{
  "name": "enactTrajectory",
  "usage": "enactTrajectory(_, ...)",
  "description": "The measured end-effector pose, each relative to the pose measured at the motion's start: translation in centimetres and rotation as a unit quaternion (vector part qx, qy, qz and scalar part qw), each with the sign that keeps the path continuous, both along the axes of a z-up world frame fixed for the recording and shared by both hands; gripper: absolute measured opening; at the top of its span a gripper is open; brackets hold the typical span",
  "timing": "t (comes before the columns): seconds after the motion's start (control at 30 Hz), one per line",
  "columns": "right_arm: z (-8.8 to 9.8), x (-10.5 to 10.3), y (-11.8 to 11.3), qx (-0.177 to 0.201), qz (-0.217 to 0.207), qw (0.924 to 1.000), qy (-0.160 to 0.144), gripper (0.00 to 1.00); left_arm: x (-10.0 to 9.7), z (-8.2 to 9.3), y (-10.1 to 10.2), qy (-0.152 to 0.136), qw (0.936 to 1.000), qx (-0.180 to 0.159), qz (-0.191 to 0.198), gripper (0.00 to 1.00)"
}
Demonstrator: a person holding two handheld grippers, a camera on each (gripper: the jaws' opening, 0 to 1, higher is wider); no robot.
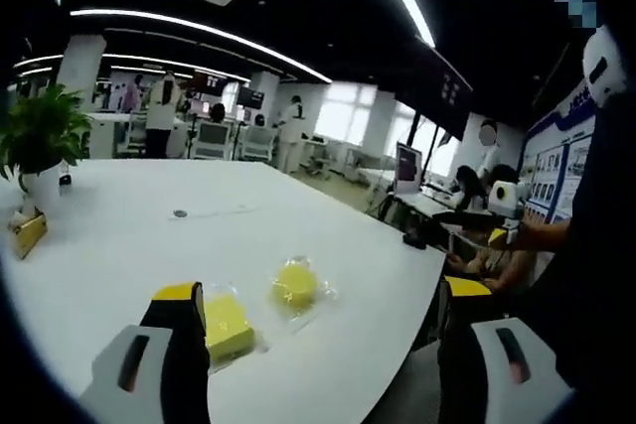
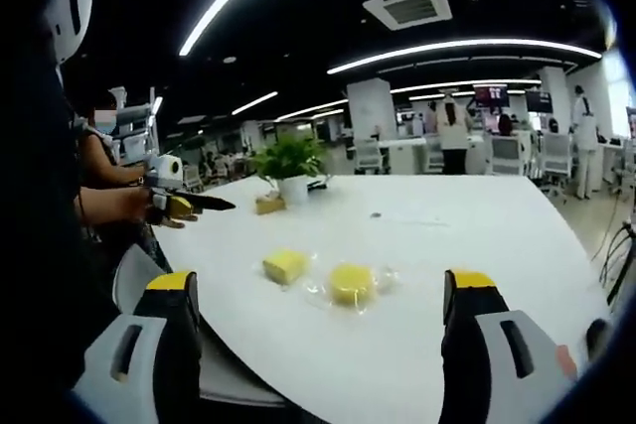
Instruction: Compare the silicone blocks by pressing each to a similar depth, holding the contact briefly, and releasing to observe deformation and rebound differences across the visible hardness samples.
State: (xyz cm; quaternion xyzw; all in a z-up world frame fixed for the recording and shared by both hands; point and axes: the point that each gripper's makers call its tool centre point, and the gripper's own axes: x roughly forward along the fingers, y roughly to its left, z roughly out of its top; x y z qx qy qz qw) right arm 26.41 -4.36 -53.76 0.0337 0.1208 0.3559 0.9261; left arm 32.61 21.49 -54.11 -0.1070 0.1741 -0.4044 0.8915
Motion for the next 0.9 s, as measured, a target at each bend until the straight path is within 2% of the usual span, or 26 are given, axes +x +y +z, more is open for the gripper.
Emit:
enactTrajectory(0.2, -0.2, -0.2, -1.4, -0.001, -0.022, 0.9997, 0.008, 0.96, 3.1, -0.5, -2.0, 0.024, 0.9996, -0.012, -0.010, 0.95)
enactTrajectory(0.23, -0.2, -0.3, -1.6, -0.001, -0.025, 0.9996, 0.009, 0.96, 3.5, -1.1, -2.4, 0.055, 0.9983, -0.014, -0.013, 0.95)
enactTrajectory(0.3, -0.4, -0.3, -2.0, -0.004, -0.030, 0.9995, 0.014, 0.95, 4.9, -1.3, -3.1, 0.065, 0.9976, -0.020, -0.010, 0.95)
enactTrajectory(0.33, -0.5, -0.3, -2.1, -0.006, -0.030, 0.9993, 0.019, 0.92, 5.1, -1.7, -3.4, 0.084, 0.9962, -0.019, -0.015, 0.95)
enactTrajectory(0.53, -0.6, -0.2, -2.6, -0.008, -0.044, 0.9986, 0.026, 0.90, 8.2, -2.7, -5.4, 0.114, 0.9929, -0.019, -0.028, 0.93)
enactTrajectory(0.63, -0.7, -0.1, -2.8, -0.010, -0.046, 0.9986, 0.026, 0.89, 9.3, -4.1, -6.3, 0.152, 0.9874, -0.020, -0.041, 0.93)
enactTrajectory(0.73, -0.8, -0.2, -2.8, -0.014, -0.046, 0.9985, 0.028, 0.87, 10.4, -5.2, -6.9, 0.154, 0.9872, -0.006, -0.040, 0.92)
enactTrajectory(0.83, -1.0, -0.2, -3.1, -0.013, -0.050, 0.9981, 0.033, 0.86, 11.1, -7.1, -7.6, 0.187, 0.9812, -0.007, -0.050, 0.92)
enactTrajectory(0.9, -1.1, -0.3, -3.2, -0.015, -0.052, 0.9979, 0.036, 0.85, 11.5, -8.0, -7.7, 0.217, 0.9752, -0.018, -0.038, 0.90)
